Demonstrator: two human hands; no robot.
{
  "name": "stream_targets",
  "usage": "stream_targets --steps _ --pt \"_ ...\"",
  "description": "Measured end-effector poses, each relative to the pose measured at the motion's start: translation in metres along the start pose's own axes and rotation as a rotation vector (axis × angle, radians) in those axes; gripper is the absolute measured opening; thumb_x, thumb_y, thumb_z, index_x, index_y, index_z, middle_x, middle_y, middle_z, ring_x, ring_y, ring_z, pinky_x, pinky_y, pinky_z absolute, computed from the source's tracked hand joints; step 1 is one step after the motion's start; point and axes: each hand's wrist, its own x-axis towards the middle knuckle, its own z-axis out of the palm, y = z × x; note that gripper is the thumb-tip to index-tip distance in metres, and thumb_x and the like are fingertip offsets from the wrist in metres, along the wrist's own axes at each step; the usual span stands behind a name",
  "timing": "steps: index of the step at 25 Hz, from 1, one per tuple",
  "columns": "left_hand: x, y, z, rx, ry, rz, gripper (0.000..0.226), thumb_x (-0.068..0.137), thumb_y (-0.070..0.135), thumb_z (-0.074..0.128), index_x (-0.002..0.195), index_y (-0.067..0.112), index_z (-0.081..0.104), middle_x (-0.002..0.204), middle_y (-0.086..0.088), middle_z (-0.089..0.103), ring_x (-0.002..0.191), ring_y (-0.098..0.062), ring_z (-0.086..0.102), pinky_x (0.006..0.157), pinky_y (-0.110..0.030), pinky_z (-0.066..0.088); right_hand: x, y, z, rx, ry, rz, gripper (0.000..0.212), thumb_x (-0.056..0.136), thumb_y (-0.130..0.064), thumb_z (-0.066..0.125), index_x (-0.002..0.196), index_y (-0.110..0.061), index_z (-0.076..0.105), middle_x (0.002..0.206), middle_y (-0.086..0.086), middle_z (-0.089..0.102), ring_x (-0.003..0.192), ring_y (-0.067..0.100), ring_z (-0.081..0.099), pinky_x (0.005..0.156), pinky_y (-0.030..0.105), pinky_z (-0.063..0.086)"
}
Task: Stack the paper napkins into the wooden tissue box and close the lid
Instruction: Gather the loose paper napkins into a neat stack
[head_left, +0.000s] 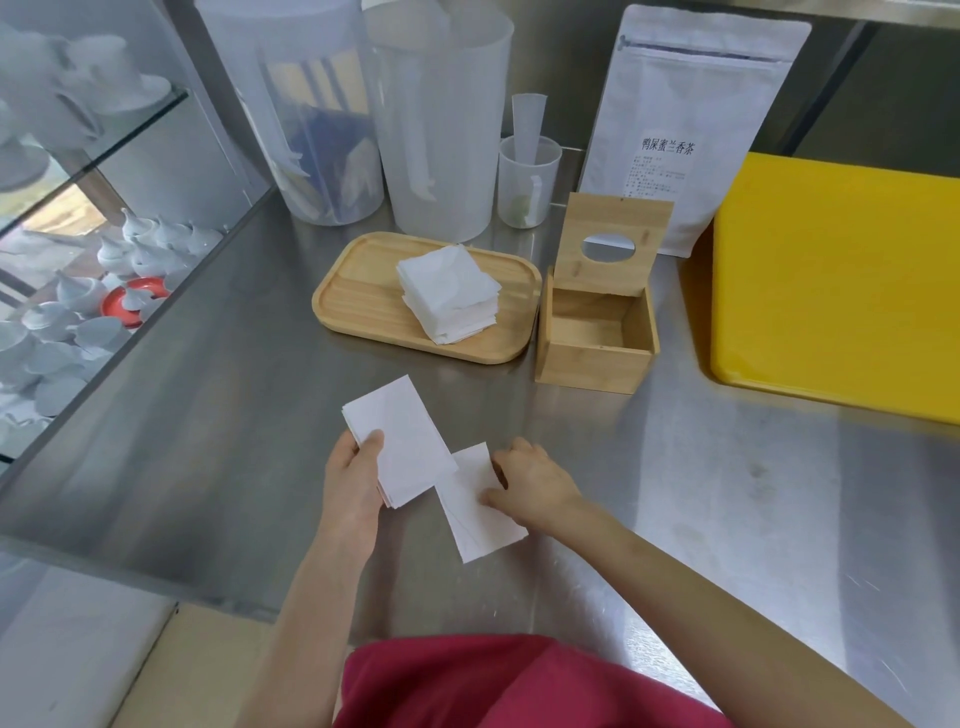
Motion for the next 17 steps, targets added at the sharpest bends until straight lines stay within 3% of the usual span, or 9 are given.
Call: stream_targets --steps 2,3,5,7,10,13,17 --pt "0.0 0.0 0.0 0.004 0.011 0.0 0.019 0.096 0.01 0.04 0.109 0.012 0.054 0.098 -0.002 0.062 0.1 -0.026 0.056 0.067 -0.031 0.044 -0.001 0.005 0.003 0.089 0.047 0.007 0.037 0.086 -0.017 0.052 0.058 -0.022 0.028 0.091 0.007 0.045 0.091 0.028 0.046 0.068 0.03 0.035" --pt "-0.001 0.0 0.001 0.007 0.015 -0.002 0.018 0.096 0.01 0.04 0.107 0.013 0.054 0.096 -0.001 0.062 0.098 -0.026 0.056 0.067 -0.031 0.044 -0.002 0.007 0.003 0.157 0.088 -0.006 0.031 0.086 -0.016 0.051 0.06 -0.02 0.034 0.086 0.007 0.048 0.084 0.026 0.046 0.067 0.029 0.034" --pt "-0.003 0.0 0.005 0.011 0.022 -0.014 0.017 0.096 0.01 0.04 0.101 0.016 0.055 0.093 0.001 0.062 0.094 -0.024 0.057 0.065 -0.03 0.044 -0.006 0.011 -0.003 0.329 0.152 -0.008 0.008 0.088 -0.016 0.051 0.082 -0.012 0.055 0.09 0.009 0.06 0.084 0.024 0.05 0.068 0.027 0.035" --pt "-0.004 -0.001 0.01 0.026 0.024 -0.027 0.018 0.096 0.01 0.04 0.095 0.019 0.055 0.092 0.002 0.062 0.093 -0.023 0.057 0.065 -0.03 0.044 -0.011 0.015 -0.015 0.452 0.228 -0.009 0.015 0.089 -0.018 0.052 0.097 -0.007 0.059 0.094 0.008 0.063 0.086 0.021 0.053 0.07 0.026 0.037" --pt "-0.005 -0.003 0.02 0.071 0.01 -0.05 0.018 0.095 0.011 0.039 0.093 0.019 0.056 0.099 -0.004 0.062 0.094 -0.024 0.058 0.066 -0.031 0.044 -0.018 0.017 -0.038 0.703 0.309 -0.042 0.005 0.09 -0.018 0.054 0.088 -0.015 0.057 0.088 0.002 0.059 0.082 0.017 0.054 0.067 0.025 0.04" --pt "-0.009 -0.003 0.031 0.078 -0.039 -0.069 0.019 0.096 0.013 0.038 0.101 0.017 0.056 0.103 -0.004 0.062 0.094 -0.022 0.058 0.067 -0.03 0.044 -0.026 0.011 -0.056 0.986 0.252 -0.141 0.009 0.09 -0.017 0.056 0.082 -0.017 0.059 0.089 0.003 0.061 0.08 0.015 0.054 0.067 0.023 0.041" --pt "-0.016 -0.002 0.044 0.07 -0.113 -0.096 0.02 0.095 0.018 0.04 0.099 0.02 0.06 0.093 -0.001 0.065 0.082 -0.017 0.062 0.066 -0.03 0.047 -0.022 0.001 -0.051 0.817 0.246 -0.137 0.017 0.088 -0.02 0.059 0.072 -0.024 0.056 0.075 -0.007 0.057 0.071 0.01 0.052 0.061 0.02 0.04"
